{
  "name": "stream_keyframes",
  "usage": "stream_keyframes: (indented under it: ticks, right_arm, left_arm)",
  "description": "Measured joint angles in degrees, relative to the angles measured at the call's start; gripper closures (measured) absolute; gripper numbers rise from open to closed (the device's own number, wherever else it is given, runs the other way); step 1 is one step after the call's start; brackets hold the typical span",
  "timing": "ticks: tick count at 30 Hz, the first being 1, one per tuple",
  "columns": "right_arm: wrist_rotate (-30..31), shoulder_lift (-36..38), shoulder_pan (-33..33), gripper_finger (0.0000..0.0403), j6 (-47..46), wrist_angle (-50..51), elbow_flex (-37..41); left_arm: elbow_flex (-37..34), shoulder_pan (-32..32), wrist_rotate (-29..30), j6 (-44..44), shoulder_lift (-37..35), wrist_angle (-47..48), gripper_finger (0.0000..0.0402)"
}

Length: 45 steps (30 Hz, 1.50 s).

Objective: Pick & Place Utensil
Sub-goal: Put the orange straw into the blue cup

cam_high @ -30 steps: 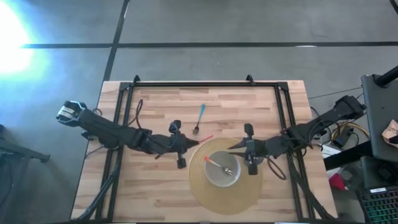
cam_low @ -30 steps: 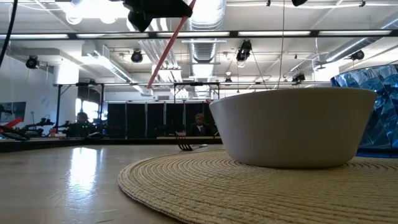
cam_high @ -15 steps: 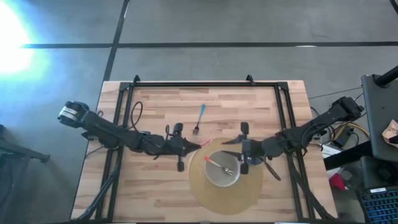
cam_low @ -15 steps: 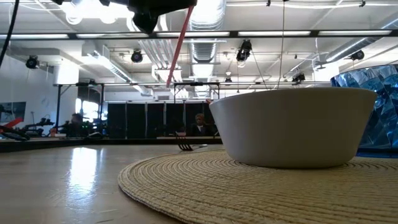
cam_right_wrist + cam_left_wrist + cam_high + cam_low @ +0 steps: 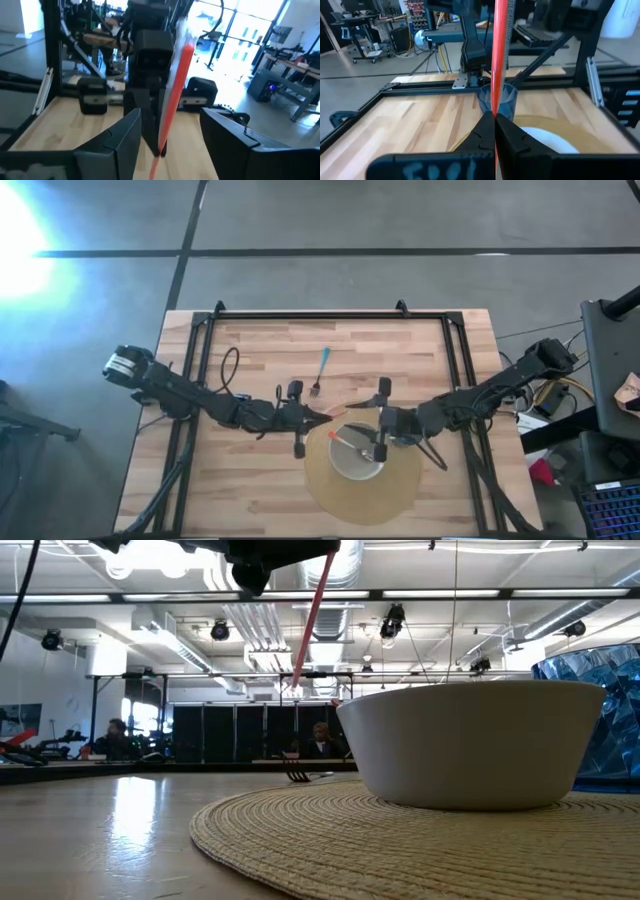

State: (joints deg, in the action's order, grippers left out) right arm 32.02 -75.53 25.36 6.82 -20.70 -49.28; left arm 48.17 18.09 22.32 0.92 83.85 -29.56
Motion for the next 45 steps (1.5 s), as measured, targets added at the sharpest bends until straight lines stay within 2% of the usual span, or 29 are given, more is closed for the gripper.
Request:
stream_keyframes:
  ticks: [12, 27, 34, 43, 45]
  right_arm:
    - [-0.77, -1.53, -1.14, 0.0201, 0.96, -5.86, 0.0]
    - [-5.08, -1.53, -2.82, 0.0233, -1.3, -8.85, 0.0]
    - [-5.38, -1.53, -4.59, 0.0274, -2.01, -8.79, 0.0]
    - [-5.5, -1.53, -4.65, 0.0377, -1.96, -8.27, 0.0]
    - [-5.5, -1.53, -4.7, 0.0389, -2.14, -8.26, 0.0]
  left_arm:
    - [0.21, -0.09, 0.01, 0.47, -0.22, 0.02, 0.0401]
    - [0.21, -1.03, 0.01, 0.51, -0.26, -0.02, 0.0401]
    - [0.21, -2.29, 0.01, 1.83, -0.28, -1.37, 0.0401]
    - [0.21, -2.64, -0.01, 1.96, -0.28, -1.33, 0.0401]
    - [0.21, -2.65, -0.01, 1.96, -0.29, -1.31, 0.0401]
